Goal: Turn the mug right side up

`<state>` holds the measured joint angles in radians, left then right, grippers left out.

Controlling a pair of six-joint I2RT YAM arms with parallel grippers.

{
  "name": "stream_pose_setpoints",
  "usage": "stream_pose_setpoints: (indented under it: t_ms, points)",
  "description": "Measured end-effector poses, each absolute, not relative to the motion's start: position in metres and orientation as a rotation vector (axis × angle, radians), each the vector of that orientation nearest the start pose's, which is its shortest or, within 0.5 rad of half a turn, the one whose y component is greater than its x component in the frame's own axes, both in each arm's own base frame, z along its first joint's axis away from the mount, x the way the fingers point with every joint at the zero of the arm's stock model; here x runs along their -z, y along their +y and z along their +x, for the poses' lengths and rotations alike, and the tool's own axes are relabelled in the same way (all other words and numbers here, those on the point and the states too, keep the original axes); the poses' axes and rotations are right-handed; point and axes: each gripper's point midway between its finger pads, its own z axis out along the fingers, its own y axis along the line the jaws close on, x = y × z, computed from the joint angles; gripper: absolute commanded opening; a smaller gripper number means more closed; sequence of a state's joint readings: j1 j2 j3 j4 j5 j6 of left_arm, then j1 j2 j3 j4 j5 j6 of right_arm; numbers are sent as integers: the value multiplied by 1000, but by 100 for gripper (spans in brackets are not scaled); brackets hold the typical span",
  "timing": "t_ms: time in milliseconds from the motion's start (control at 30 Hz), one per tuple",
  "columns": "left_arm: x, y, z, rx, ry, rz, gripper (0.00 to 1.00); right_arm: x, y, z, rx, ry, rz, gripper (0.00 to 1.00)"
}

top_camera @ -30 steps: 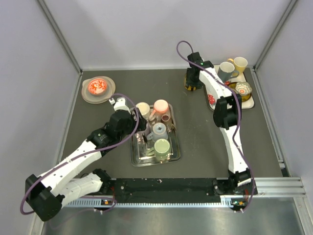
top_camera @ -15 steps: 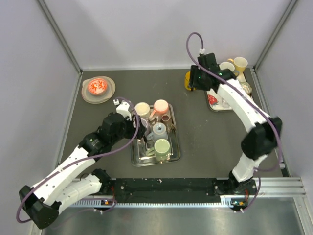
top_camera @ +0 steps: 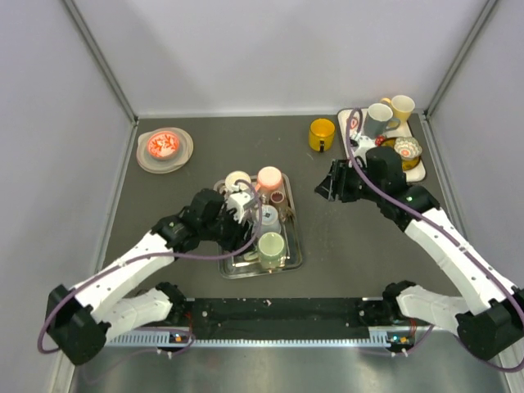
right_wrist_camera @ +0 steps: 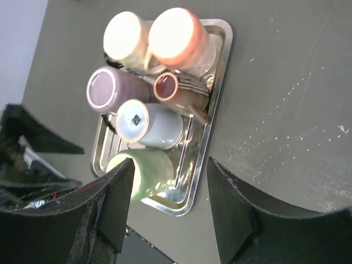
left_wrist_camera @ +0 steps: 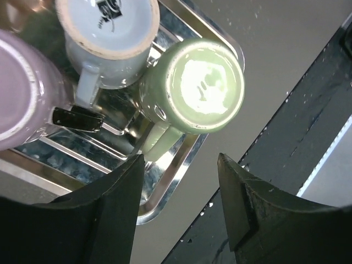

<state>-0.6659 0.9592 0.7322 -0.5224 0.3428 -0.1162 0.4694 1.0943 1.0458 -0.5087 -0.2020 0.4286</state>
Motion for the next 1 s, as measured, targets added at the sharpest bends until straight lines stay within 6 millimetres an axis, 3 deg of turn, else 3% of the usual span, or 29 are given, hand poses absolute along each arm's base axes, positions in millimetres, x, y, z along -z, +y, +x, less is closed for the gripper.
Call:
stream_pose_setpoints:
  t_ms: [200, 333, 500, 1000]
  points:
    - [-116, -221, 169, 768, 2348, 955, 59, -254, 192, 241, -817, 2115, -217, 55]
    - [-108, -226, 170, 749, 2375, 1023, 59, -252, 191, 232, -838, 2108, -230, 55]
    - [-99, -229, 171, 714, 2401, 1093, 59, -237, 191, 225, -847, 2157, -238, 55]
    - [-72, -238, 165, 655, 2477, 1224, 51, -236, 192, 222, -858, 2164, -257, 55]
